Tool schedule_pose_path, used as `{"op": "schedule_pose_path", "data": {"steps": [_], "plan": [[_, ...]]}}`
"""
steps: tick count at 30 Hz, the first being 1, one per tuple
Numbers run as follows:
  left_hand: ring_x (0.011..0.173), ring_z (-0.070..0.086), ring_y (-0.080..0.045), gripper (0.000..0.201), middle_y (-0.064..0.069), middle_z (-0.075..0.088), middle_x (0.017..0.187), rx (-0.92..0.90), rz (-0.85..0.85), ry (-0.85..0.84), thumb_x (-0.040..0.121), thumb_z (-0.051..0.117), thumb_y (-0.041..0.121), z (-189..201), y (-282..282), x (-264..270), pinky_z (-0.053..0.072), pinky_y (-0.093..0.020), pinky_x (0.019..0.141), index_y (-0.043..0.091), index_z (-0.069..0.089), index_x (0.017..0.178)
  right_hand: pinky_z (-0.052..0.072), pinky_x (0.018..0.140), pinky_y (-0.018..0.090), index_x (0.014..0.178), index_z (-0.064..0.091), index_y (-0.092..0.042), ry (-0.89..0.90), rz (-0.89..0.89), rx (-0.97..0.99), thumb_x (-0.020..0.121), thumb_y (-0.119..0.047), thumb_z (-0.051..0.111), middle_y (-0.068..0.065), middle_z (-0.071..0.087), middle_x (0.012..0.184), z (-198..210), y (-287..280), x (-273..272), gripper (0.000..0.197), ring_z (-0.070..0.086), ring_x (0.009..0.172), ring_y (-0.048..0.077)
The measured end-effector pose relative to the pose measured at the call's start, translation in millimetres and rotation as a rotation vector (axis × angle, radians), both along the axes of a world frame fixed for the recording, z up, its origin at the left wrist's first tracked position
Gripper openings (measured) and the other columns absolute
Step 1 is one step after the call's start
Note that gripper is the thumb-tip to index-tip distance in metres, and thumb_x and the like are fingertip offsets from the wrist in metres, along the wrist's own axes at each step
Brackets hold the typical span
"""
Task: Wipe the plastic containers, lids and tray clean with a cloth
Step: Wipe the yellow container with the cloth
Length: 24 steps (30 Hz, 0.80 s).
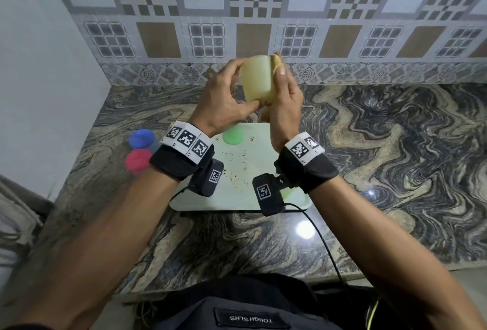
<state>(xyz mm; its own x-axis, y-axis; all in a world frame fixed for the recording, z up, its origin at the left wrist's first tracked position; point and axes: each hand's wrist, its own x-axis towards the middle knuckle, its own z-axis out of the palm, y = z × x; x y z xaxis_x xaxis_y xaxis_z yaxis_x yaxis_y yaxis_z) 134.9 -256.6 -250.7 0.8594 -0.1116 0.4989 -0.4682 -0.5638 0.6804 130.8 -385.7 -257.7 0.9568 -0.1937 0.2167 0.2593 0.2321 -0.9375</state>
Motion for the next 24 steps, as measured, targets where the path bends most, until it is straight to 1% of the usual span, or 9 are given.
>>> {"op": "schedule_pose_path", "data": {"steps": [2,5,8,11,14,16,18,21,24], "plan": [[0.119,0.054,-0.019,0.084,-0.01,0.053,0.134,0.147,0.04,-0.086,0.069,0.078,0.04,8.6,-0.7,0.4,0.047,-0.033,0.103,0.006,0.044,0.138,0.051,0.101,0.04,0.143,0.047,-0.014,-0.189,-0.014,-0.192,0.102,-0.028,0.046,0.011,0.049,0.146,2.3,-0.2,-5.2,0.044,0.05,0.131,0.019],[0.107,0.06,-0.019,0.073,-0.013,0.059,0.125,0.144,0.02,-0.205,0.075,0.072,0.037,19.0,-6.6,-5.9,0.054,-0.026,0.089,0.007,0.045,0.136,0.034,0.117,0.035,0.145,0.043,-0.01,-0.372,-0.079,-0.4,0.104,-0.02,0.041,0.008,0.04,0.153,2.1,3.8,-5.9,0.042,0.035,0.143,0.013],[0.103,0.065,-0.017,0.075,-0.012,0.061,0.123,0.018,-0.009,-0.192,0.069,0.082,0.028,11.9,-7.5,-9.7,0.057,-0.023,0.084,0.004,0.048,0.131,0.058,0.083,0.032,0.14,0.05,-0.01,-0.219,-0.043,-0.164,0.106,-0.024,0.035,0.011,0.06,0.129,10.2,2.2,-7.4,0.039,0.063,0.11,0.016],[0.109,0.064,-0.014,0.081,-0.01,0.058,0.128,-0.065,-0.063,-0.068,0.067,0.085,0.022,9.0,-6.6,-10.6,0.056,-0.027,0.089,0.005,0.044,0.135,0.045,0.046,0.019,0.132,0.056,-0.013,-0.023,0.001,-0.045,0.107,-0.027,0.033,0.009,0.065,0.094,11.6,-5.4,-0.8,0.037,0.061,0.069,0.012],[0.123,0.052,-0.018,0.087,-0.011,0.05,0.139,0.171,0.059,-0.123,0.072,0.078,0.031,18.8,-9.3,-7.4,0.04,-0.022,0.105,0.007,0.037,0.145,0.057,0.078,0.022,0.144,0.045,-0.013,-0.161,-0.03,-0.191,0.104,-0.03,0.037,0.016,0.054,0.138,9.7,-3.5,-3.9,0.044,0.06,0.112,0.018],[0.118,0.053,-0.018,0.082,-0.013,0.053,0.136,0.206,0.063,-0.195,0.075,0.068,0.037,27.0,-13.9,-9.6,0.044,-0.019,0.1,0.008,0.037,0.145,0.04,0.108,0.022,0.147,0.039,-0.01,-0.315,-0.096,-0.356,0.105,-0.021,0.037,0.011,0.041,0.152,6.4,-0.9,-7.9,0.043,0.041,0.136,0.01],[0.102,0.06,-0.015,0.071,-0.011,0.061,0.124,0.165,0.027,-0.259,0.075,0.068,0.038,28.0,-15.9,-13.3,0.053,-0.018,0.086,0.007,0.048,0.135,0.032,0.115,0.025,0.146,0.041,-0.008,-0.402,-0.153,-0.394,0.106,-0.018,0.036,0.01,0.041,0.152,2.7,2.9,-7.0,0.042,0.035,0.14,0.007],[0.099,0.065,-0.014,0.072,-0.007,0.062,0.121,-0.005,-0.042,-0.188,0.068,0.081,0.03,19.0,-13.1,-14.6,0.056,-0.02,0.083,0.006,0.051,0.129,0.052,0.097,0.04,0.141,0.049,-0.009,-0.252,-0.086,-0.087,0.106,-0.025,0.032,0.011,0.055,0.138,5.6,3.2,-7.5,0.042,0.057,0.121,0.017],[0.114,0.061,-0.015,0.084,-0.006,0.055,0.132,-0.05,-0.07,-0.07,0.068,0.083,0.029,16.7,-10.9,-12.7,0.054,-0.03,0.094,0.007,0.044,0.139,0.054,0.063,0.022,0.137,0.051,-0.005,-0.089,-0.017,0.064,0.107,-0.022,0.031,0.016,0.062,0.119,9.6,-1.4,-5.5,0.039,0.062,0.088,0.017]]}}
